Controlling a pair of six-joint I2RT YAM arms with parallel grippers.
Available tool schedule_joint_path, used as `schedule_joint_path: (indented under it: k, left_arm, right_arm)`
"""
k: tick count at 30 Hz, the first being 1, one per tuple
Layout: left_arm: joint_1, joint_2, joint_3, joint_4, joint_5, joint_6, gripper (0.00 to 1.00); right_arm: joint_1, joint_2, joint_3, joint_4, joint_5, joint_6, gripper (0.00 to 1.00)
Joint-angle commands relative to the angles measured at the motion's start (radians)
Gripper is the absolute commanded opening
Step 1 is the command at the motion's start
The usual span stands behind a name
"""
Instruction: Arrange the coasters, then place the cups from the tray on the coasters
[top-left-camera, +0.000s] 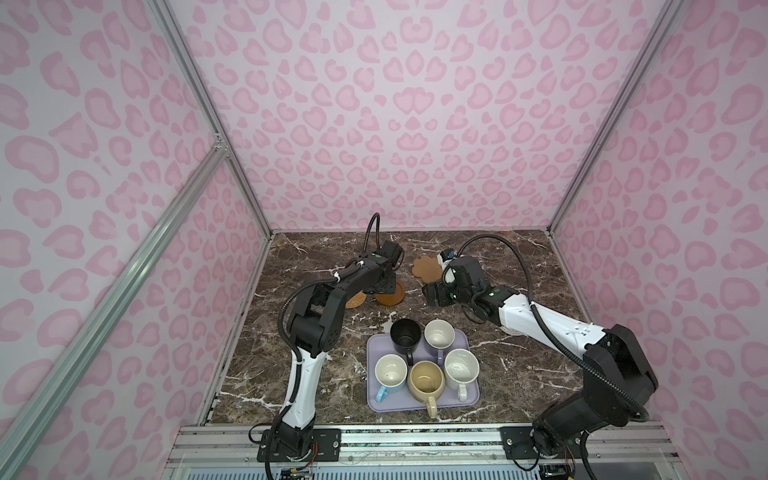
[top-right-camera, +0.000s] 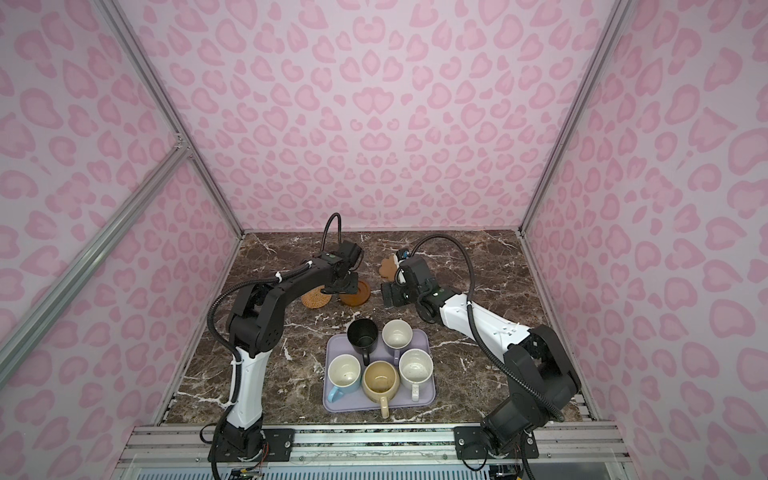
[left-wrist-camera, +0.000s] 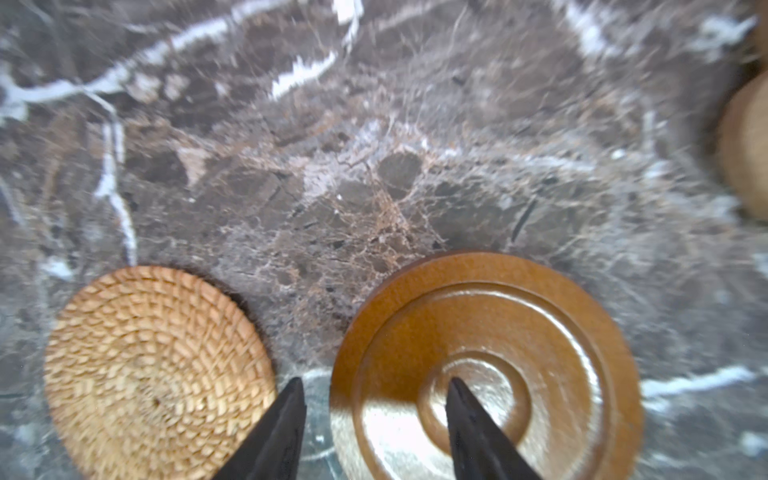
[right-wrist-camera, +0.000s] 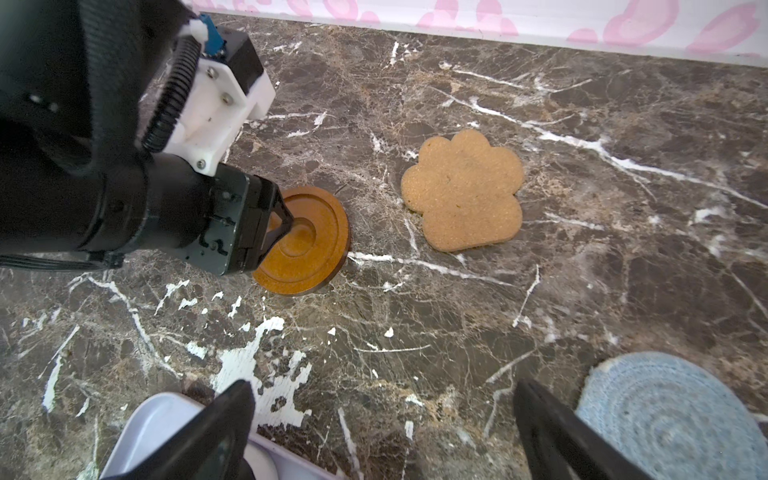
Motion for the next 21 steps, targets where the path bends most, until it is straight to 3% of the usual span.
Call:
schedule_joint_path:
  k: [1,6,9,11,16,21]
  left_arm:
    - [0.000,-0.063,-0.004,0.029,-0.004,-0.004,0.58]
    - [0.000,-0.211,-0.102,0.140,0.034,-0.009,0.67]
    - [0.000,-0.302,-0.158,0.188,0.055,-0.016,0.82]
    - [0.000,-0.374,-0.215,0.234,0.070,-0.027,0.97]
    - [0.012,-0.527,-0.331,0.349,0.141,-0.087,0.97]
    - [0.014,-0.592,-0.377,0.439,0.271,-0.149,0.97]
  right_arm:
    - [-0.001,-0.012,0.005,-0.001,0.002,0.007,0.99]
    - [-0.004,-0.031,-0.001,-0.001,0.008,0.007,0.99]
    - [-0.014,-0.031,0.006,-0.016,0.028,-0.003,0.99]
    - [-0.042,-0.031,0.013,-0.026,0.000,0.015,1.00]
    - [-0.163,-0.010,0.043,-0.030,-0.191,-0.002,1.00]
    - [-0.201,0.087,0.146,-0.104,-0.150,-0.072,1.00]
